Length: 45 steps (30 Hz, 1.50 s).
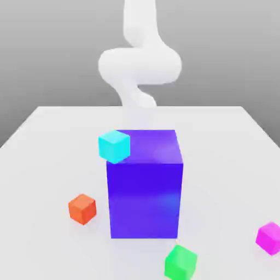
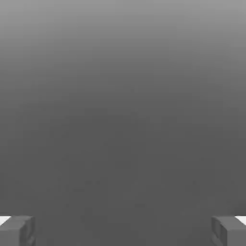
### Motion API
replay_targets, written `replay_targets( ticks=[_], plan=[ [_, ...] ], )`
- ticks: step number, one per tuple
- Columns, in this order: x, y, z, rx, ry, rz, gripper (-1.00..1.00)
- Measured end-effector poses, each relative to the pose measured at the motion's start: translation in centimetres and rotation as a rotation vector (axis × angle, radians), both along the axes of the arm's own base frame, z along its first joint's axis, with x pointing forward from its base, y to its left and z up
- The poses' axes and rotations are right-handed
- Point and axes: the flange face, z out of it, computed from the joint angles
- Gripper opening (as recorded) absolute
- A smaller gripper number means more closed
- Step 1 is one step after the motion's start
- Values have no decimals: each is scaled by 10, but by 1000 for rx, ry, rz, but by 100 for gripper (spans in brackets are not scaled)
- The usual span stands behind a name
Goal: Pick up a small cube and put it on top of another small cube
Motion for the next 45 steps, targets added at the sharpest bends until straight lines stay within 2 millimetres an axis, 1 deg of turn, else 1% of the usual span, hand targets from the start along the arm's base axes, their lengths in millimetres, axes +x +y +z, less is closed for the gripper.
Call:
replay_targets(
  ticks=[3, 7, 11, 14, 17, 20, 24, 27, 29, 32, 33, 38, 39, 40, 42, 44, 45],
  plan=[
    [36, 31, -44, -19, 81, 42, 0],
    [70, 73, -107, -46, 183, 101, 0],
    [91, 118, -174, -73, 283, 164, 0],
    [98, 152, -227, -94, 357, 213, 0],
    [95, 188, -282, -116, 431, 269, 0],
    [82, 226, -336, -141, 504, 335, 0],
    [62, 257, -409, -163, 605, 389, 0],
    [35, 280, -462, -181, 681, 439, 0],
    [25, 289, -493, -186, 707, 456, 0],
    [22, 291, -535, -188, 715, 461, 0],
    [22, 291, -546, -189, 716, 462, -100],
    [22, 291, -545, -188, 715, 462, -100],
    [21, 291, -551, -189, 715, 462, -100],
    [21, 291, -546, -188, 715, 462, -100],
    [22, 292, -526, -188, 716, 462, -100],
    [21, 291, -500, -188, 716, 462, -100],
    [26, 283, -490, -188, 716, 455, -100]
  ],
)
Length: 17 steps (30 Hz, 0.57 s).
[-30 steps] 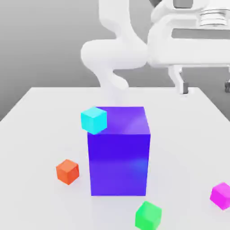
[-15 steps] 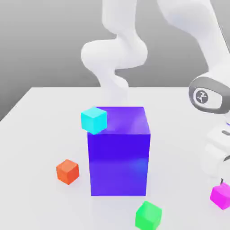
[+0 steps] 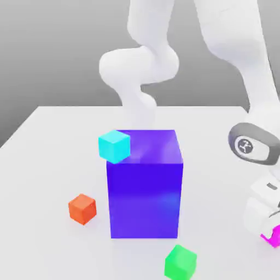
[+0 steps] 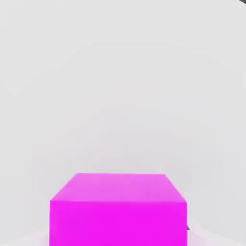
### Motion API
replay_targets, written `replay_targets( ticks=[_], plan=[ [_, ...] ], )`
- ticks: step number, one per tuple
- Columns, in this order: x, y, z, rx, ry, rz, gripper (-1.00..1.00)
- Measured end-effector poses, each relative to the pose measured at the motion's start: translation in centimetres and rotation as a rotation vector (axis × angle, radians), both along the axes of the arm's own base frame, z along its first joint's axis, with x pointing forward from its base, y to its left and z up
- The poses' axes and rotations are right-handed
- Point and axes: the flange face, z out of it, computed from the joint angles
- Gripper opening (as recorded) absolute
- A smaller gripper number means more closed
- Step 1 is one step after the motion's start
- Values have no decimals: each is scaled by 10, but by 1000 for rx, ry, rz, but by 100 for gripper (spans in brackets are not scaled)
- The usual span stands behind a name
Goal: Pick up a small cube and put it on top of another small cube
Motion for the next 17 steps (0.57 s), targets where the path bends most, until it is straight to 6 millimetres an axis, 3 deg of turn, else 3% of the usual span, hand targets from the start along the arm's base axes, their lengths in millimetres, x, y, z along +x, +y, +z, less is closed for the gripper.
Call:
replay_targets(
  ticks=[5, 8, 10, 13, 14, 17],
  plan=[
    [50, -112, 31, -10, -1, -100, -100],
    [66, -186, 49, -4, 1, -165, -100],
    [69, -210, 39, 0, 1, -187, -100],
    [70, -217, 3, 1, 1, -194, -100],
    [70, -218, -6, 1, 1, -194, 100],
    [70, -218, -6, 1, 1, -194, 100]
  ],
)
